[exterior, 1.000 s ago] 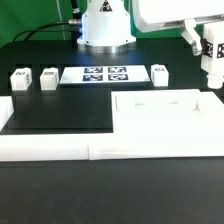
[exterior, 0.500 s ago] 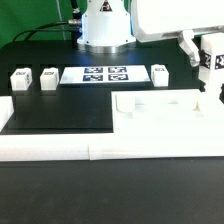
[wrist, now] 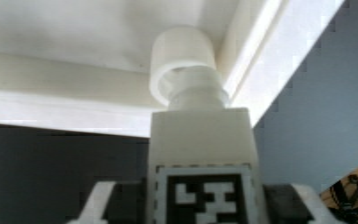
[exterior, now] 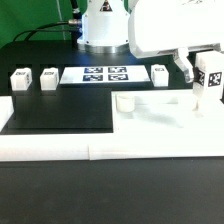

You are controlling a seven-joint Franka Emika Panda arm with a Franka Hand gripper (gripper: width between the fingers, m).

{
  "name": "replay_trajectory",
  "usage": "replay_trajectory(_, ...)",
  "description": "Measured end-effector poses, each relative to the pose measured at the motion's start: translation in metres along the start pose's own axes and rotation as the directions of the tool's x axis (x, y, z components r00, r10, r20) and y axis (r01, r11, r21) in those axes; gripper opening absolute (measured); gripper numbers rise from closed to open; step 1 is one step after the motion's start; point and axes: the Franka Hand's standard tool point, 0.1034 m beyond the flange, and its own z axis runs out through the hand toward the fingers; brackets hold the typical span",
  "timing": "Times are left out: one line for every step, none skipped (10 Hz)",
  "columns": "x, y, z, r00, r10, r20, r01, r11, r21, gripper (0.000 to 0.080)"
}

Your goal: Assemble square table

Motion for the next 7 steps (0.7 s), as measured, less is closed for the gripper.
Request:
replay_trajectory(0.0, 0.002, 0.002, 1.0, 0.002, 0.001, -0.002, 1.0, -0.002, 0.0285)
replay_trajectory(-0.001, 0.002, 0.006, 1.0, 0.003, 0.003, -0.003, 1.0, -0.001, 0.0285)
replay_trajectory(-0.001, -0.001, 0.01, 1.0, 0.001, 0.003, -0.001, 1.0, 0.002, 0.0285)
replay_trajectory(0.002, 0.0, 0.012, 1.0, 0.002, -0.001, -0.002, 1.0, 0.002, 0.0285)
replay_trajectory(0.006, 0.001, 0.014, 1.0, 0.004, -0.007, -0.004, 1.0, 0.001, 0.0285)
replay_trajectory(0.006, 0.001, 0.017, 1.0, 0.005, -0.007, -0.005, 1.0, 0.001, 0.0285)
replay_trajectory(0.002, 0.0, 0.02, 1.0, 0.003, -0.001, -0.003, 1.0, 0.003, 0.0285)
